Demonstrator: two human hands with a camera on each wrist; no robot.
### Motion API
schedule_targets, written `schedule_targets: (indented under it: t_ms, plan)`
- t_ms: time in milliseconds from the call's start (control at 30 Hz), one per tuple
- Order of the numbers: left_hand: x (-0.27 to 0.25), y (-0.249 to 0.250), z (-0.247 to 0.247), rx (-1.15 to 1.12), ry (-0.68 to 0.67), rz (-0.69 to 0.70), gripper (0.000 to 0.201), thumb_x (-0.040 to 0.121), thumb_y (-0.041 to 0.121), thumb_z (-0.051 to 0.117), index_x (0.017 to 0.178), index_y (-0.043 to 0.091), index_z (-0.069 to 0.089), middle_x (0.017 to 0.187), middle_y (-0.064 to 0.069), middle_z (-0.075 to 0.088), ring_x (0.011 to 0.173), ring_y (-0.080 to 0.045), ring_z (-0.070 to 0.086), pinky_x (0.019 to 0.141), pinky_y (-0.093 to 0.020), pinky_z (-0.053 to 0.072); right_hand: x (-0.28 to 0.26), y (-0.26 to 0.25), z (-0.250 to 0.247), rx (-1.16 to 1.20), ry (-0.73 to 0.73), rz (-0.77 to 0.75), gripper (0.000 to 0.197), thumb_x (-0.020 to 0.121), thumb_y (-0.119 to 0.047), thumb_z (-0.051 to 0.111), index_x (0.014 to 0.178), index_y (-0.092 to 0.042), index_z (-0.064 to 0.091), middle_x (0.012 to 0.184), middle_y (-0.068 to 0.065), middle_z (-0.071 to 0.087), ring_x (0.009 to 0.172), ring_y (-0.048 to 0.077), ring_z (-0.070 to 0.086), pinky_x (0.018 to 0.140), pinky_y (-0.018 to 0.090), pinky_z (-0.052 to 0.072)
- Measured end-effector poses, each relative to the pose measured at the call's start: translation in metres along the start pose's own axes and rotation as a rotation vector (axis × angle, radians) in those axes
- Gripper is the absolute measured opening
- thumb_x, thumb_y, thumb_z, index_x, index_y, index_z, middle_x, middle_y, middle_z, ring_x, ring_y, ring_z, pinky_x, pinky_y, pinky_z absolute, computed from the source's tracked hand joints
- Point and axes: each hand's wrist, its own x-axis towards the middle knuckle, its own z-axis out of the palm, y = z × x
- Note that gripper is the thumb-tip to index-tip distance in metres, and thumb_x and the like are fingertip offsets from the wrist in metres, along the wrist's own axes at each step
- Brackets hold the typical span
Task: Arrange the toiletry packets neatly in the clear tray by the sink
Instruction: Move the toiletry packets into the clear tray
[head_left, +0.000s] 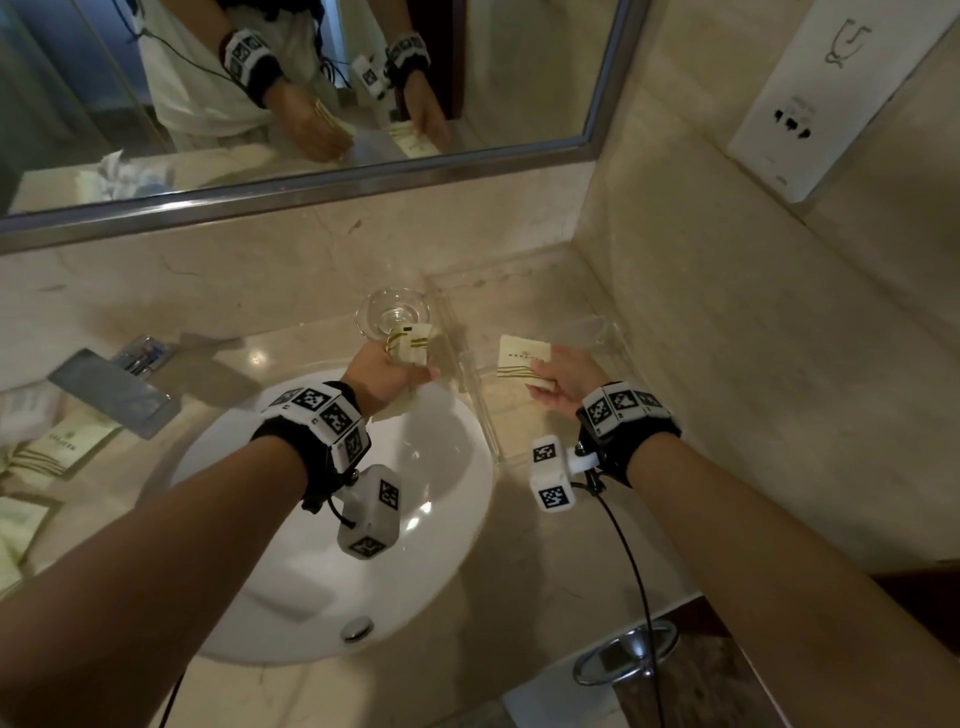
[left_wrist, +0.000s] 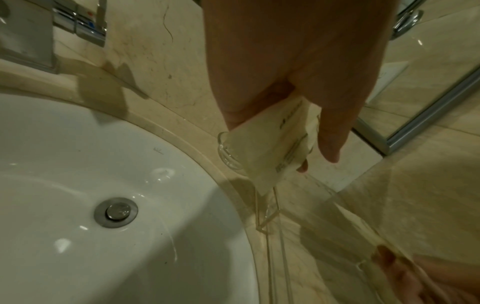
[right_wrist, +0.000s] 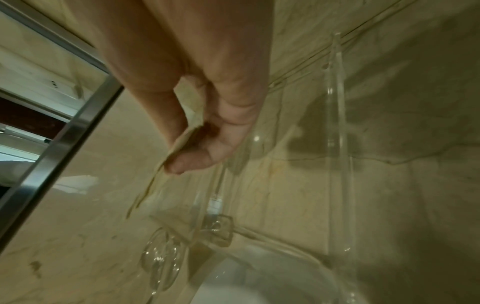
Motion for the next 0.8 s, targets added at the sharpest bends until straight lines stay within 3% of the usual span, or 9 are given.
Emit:
schedule_targets:
  t_ms: [67, 133, 233, 300, 433, 533, 667, 733, 800]
  plan:
    - [0.002, 0.0, 0.003, 0.0, -0.002, -0.002, 0.014, 0.078, 0.006, 0.07, 0.091, 0.008, 0.064, 0.069, -0.001, 0.059, 0.06, -0.013, 0.054, 0.057, -0.024, 0.046, 0.003, 0.001, -0.005, -0.011, 0.039, 0.02, 0.01, 0.092, 0.007, 0.047, 0.095, 0.002, 0.056, 0.109, 0.018, 0.057, 0.1, 0.027, 0.059, 0.082, 0.036, 0.052]
    - [0.006, -0.001, 0.006, -0.004, -0.006, -0.009, 0.011, 0.077, 0.004, 0.069, 0.085, 0.009, 0.064, 0.069, -0.001, 0.059, 0.059, -0.013, 0.053, 0.056, -0.023, 0.046, 0.011, 0.008, -0.012, -0.057, 0.074, 0.03, 0.014, 0.093, 0.008, 0.045, 0.102, 0.006, 0.055, 0.12, 0.021, 0.054, 0.107, 0.029, 0.058, 0.081, 0.037, 0.053]
    - [0.012, -0.003, 0.01, 0.042, -0.019, -0.02, 0.019, 0.077, -0.001, 0.066, 0.067, 0.014, 0.061, 0.067, -0.001, 0.059, 0.059, -0.014, 0.052, 0.056, -0.022, 0.045, 0.016, 0.016, -0.02, -0.141, 0.117, 0.045, 0.018, 0.096, -0.001, 0.041, 0.083, -0.012, 0.048, 0.103, 0.01, 0.053, 0.085, 0.02, 0.06, 0.072, 0.029, 0.056]
    - [0.016, -0.004, 0.01, 0.064, -0.024, -0.042, 0.018, 0.078, 0.001, 0.065, 0.065, 0.014, 0.061, 0.069, -0.003, 0.06, 0.062, -0.015, 0.052, 0.06, -0.025, 0.044, 0.02, 0.018, -0.026, -0.218, 0.149, 0.045, 0.024, 0.097, -0.01, 0.042, 0.075, -0.021, 0.041, 0.1, 0.006, 0.049, 0.089, 0.02, 0.057, 0.076, 0.029, 0.055]
    - [0.024, -0.007, 0.011, 0.064, -0.019, -0.065, 0.017, 0.077, 0.001, 0.066, 0.067, 0.014, 0.062, 0.072, -0.006, 0.06, 0.063, -0.016, 0.053, 0.064, -0.029, 0.046, 0.032, 0.02, -0.04, -0.458, 0.218, 0.097, 0.029, 0.094, -0.019, 0.049, 0.067, -0.025, 0.039, 0.074, -0.004, 0.04, 0.064, 0.008, 0.04, 0.062, 0.025, 0.041]
    - [0.029, -0.009, 0.012, 0.062, -0.017, -0.082, 0.008, 0.076, 0.002, 0.067, 0.075, 0.01, 0.064, 0.08, -0.01, 0.063, 0.068, -0.021, 0.055, 0.069, -0.032, 0.047, 0.043, 0.022, -0.038, -0.546, 0.185, 0.151, 0.025, 0.088, -0.014, 0.051, 0.065, -0.021, 0.045, 0.068, -0.004, 0.044, 0.058, 0.007, 0.04, 0.044, 0.015, 0.04]
    - [0.037, -0.011, 0.01, 0.051, 0.002, -0.12, 0.01, 0.075, 0.003, 0.069, 0.073, 0.011, 0.064, 0.084, -0.013, 0.064, 0.072, -0.024, 0.056, 0.072, -0.034, 0.049, 0.035, 0.019, -0.024, -0.509, 0.162, 0.246, 0.035, 0.094, -0.005, 0.043, 0.06, -0.004, 0.049, 0.033, 0.001, 0.049, 0.03, 0.011, 0.046, 0.037, 0.019, 0.038]
    - [0.04, -0.011, 0.009, 0.044, 0.004, -0.135, 0.014, 0.075, 0.003, 0.069, 0.069, 0.014, 0.062, 0.079, -0.01, 0.062, 0.066, -0.022, 0.055, 0.067, -0.032, 0.049, 0.038, 0.02, -0.027, -0.459, 0.145, 0.269, 0.032, 0.097, -0.002, 0.038, 0.068, 0.003, 0.05, 0.032, 0.006, 0.054, 0.025, 0.012, 0.052, 0.034, 0.018, 0.045]
    - [0.042, -0.011, 0.008, 0.039, 0.007, -0.144, 0.016, 0.075, 0.003, 0.069, 0.068, 0.015, 0.061, 0.076, -0.007, 0.061, 0.064, -0.019, 0.054, 0.066, -0.031, 0.048, 0.039, 0.019, -0.028, -0.368, 0.177, 0.298, 0.024, 0.097, 0.0, 0.039, 0.079, 0.007, 0.052, 0.038, 0.013, 0.06, 0.029, 0.017, 0.059, 0.033, 0.023, 0.05]
